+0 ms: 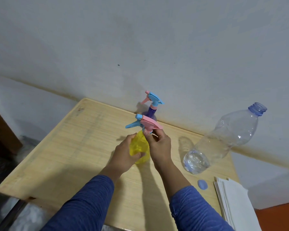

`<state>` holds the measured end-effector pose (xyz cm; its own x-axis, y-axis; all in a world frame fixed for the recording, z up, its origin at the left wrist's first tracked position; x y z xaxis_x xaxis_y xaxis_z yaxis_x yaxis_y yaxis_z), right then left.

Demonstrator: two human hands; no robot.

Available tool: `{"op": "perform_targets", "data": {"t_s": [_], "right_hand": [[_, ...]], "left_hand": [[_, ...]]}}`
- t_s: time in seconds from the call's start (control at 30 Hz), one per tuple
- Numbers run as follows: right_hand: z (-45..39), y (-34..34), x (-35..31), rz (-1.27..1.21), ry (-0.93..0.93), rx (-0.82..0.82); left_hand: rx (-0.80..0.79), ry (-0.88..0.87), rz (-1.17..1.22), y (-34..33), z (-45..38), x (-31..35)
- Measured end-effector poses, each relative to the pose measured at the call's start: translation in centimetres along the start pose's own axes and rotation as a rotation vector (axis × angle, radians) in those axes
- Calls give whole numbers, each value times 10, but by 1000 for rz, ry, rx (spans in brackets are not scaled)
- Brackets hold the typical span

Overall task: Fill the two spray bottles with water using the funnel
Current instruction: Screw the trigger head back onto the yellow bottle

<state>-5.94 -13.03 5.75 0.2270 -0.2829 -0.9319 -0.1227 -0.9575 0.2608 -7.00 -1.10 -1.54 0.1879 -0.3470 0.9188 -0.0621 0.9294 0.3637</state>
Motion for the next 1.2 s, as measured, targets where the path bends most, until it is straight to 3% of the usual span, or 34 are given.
{"op": "perform_targets", "data": {"t_s": [0.3,0.53,0.73,0.93,1.2], "right_hand": [[-9,1,4,42,-35,-32],[-18,-1,-3,91,84,-142],[-11,3,11,69,14,-24],[-8,-3,0,30,63,24],[-8,0,12,29,75,-176]], "left_hand": [[13,-3,3,-1,-2,-2],[9,-20,3,0,0,2],[17,-21,-5,-1,-1,2],[29,-12,-29,-1,1,4],[50,-26,8,-1,1,1]]}}
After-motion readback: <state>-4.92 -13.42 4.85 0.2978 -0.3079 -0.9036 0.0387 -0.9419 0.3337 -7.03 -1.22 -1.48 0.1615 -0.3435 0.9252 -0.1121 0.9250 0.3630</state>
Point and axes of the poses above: each hand's wrist, its own z-axis away from the middle knuckle, its own y-axis out of the back of the hand, x = y × z, the point moved 6 cm from there along -z, towards the middle knuckle, and after that the axes turned 9 degrees about y, right-handed, at the moved point
